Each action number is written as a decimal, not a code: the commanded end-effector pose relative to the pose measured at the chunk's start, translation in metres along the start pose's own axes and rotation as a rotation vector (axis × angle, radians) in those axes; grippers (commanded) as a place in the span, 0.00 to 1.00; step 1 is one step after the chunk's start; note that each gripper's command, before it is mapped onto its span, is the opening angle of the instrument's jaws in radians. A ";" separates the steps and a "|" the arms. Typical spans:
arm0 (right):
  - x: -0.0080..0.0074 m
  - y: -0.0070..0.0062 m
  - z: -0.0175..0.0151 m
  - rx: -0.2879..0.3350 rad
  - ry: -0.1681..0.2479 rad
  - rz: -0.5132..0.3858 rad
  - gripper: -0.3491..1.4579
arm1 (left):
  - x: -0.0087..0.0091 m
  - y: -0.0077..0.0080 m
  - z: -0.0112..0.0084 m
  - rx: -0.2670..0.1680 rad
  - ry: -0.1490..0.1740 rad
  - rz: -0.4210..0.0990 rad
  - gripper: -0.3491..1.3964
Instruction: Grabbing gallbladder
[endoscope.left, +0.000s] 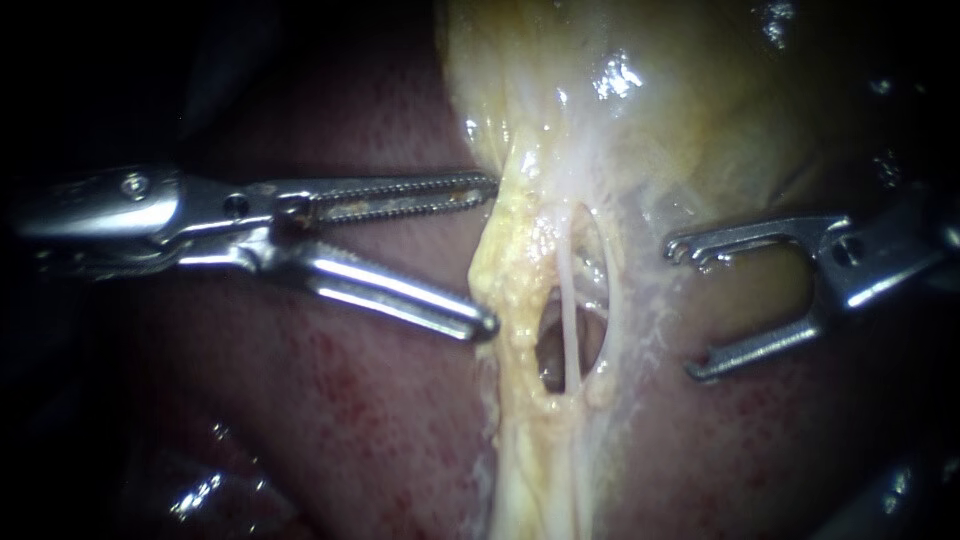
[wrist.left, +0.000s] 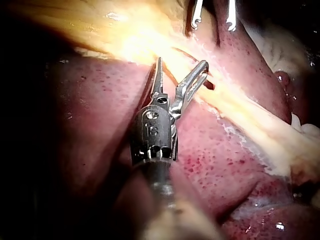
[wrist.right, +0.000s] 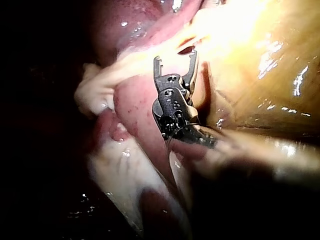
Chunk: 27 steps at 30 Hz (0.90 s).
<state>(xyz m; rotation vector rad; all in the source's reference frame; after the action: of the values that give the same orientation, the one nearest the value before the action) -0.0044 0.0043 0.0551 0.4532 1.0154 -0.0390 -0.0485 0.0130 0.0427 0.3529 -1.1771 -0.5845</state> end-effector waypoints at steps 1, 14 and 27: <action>0.0000 0.0000 0.0000 0.000 0.000 0.000 0.52 | -0.0002 -0.0002 0.0001 -0.012 0.008 -0.019 0.44; 0.0000 0.0000 0.0000 -0.001 0.000 0.006 0.52 | -0.0005 -0.0003 0.0009 -0.163 0.096 -0.078 0.05; 0.0000 0.0000 0.0000 -0.001 0.000 0.006 0.52 | 0.0001 0.0002 0.0006 -0.195 0.128 -0.094 0.00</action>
<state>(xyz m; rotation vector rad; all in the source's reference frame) -0.0043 0.0043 0.0551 0.4558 1.0136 -0.0331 -0.0490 0.0132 0.0431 0.2760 -0.9744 -0.7422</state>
